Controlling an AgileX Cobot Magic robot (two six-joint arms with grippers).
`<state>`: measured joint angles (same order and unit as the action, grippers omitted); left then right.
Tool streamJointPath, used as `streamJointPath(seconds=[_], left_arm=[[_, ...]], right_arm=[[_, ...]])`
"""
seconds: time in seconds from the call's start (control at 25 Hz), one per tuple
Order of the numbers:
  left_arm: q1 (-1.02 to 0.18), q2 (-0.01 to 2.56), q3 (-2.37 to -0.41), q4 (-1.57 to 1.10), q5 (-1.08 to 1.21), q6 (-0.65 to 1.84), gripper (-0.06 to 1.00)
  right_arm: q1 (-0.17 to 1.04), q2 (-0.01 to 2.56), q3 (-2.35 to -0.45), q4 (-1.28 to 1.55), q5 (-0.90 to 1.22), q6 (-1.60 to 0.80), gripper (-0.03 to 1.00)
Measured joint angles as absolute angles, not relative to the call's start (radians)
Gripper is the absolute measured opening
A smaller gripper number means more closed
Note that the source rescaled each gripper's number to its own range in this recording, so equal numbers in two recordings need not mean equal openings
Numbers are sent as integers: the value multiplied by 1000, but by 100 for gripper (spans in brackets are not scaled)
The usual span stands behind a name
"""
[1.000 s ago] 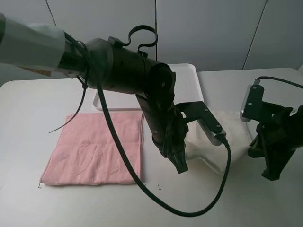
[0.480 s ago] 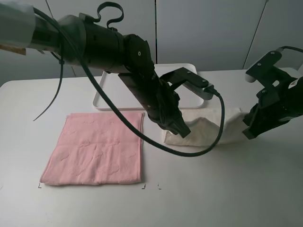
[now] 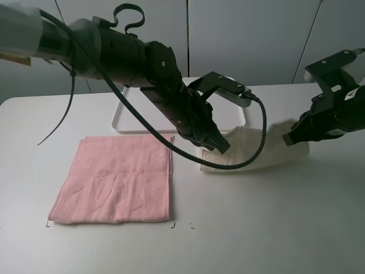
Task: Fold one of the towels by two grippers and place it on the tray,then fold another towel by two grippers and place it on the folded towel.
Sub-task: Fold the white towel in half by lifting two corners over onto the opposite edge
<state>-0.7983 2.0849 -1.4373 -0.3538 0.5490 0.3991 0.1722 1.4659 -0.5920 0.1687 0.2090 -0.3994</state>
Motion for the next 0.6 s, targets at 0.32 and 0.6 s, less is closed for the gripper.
streamJointPath(seconds=[0.32,0.6], left_arm=[[-798,2097,-1437,-219,541,248,1],[-798,2097,-1437,-104,528,82,5]], right_arm=[[172,1578,-592,169,117,-326,0],[172,1587,-592,169,0,-316,23]])
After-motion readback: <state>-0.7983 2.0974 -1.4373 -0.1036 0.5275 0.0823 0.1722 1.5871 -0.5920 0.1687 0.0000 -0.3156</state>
